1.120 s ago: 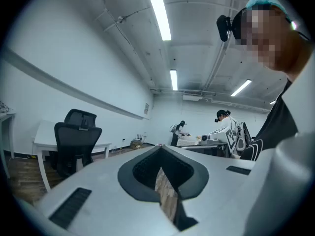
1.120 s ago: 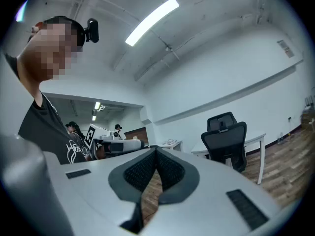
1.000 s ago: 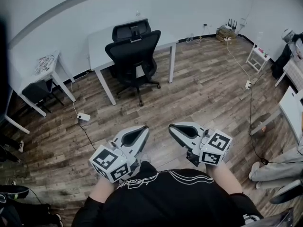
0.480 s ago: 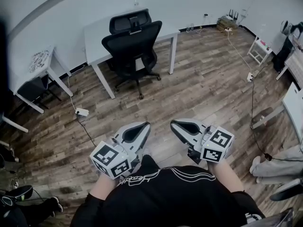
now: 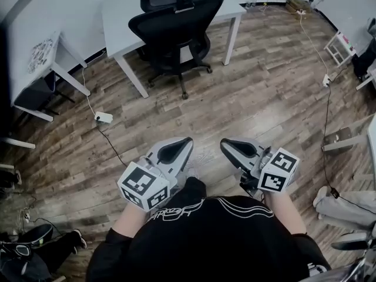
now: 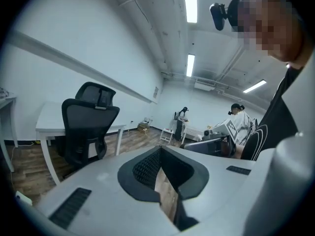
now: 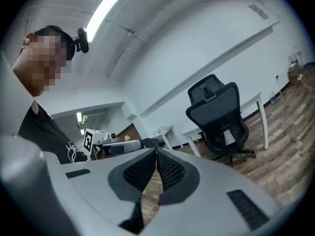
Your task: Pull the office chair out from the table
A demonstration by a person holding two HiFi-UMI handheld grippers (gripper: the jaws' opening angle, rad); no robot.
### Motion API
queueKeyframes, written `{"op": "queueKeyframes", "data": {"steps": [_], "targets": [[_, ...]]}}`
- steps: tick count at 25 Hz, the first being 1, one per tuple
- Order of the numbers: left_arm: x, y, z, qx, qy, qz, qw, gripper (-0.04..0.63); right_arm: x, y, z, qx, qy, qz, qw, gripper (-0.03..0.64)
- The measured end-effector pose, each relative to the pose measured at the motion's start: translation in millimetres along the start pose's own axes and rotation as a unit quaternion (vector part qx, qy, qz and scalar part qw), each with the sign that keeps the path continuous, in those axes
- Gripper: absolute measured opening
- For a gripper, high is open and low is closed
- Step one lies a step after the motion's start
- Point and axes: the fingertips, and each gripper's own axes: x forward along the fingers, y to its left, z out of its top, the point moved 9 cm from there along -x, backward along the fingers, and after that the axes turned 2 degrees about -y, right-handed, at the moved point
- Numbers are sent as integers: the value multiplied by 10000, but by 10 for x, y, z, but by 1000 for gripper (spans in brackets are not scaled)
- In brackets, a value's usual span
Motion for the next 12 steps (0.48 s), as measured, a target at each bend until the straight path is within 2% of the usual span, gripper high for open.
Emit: {"op": "queueKeyframes", "data": {"steps": [3,7,12], "targets": [[24,504,41,-139,40,79,9999,8,404,-253,103,188,127,-48,9997,37],[6,1090,154,-325,32,166,9993,8,885,-409,333,66,282,-120,9995,37],[46,1467,296,-201,102,154,9996,8,1181,-482,588,-21,254,-141,9996,37]]}}
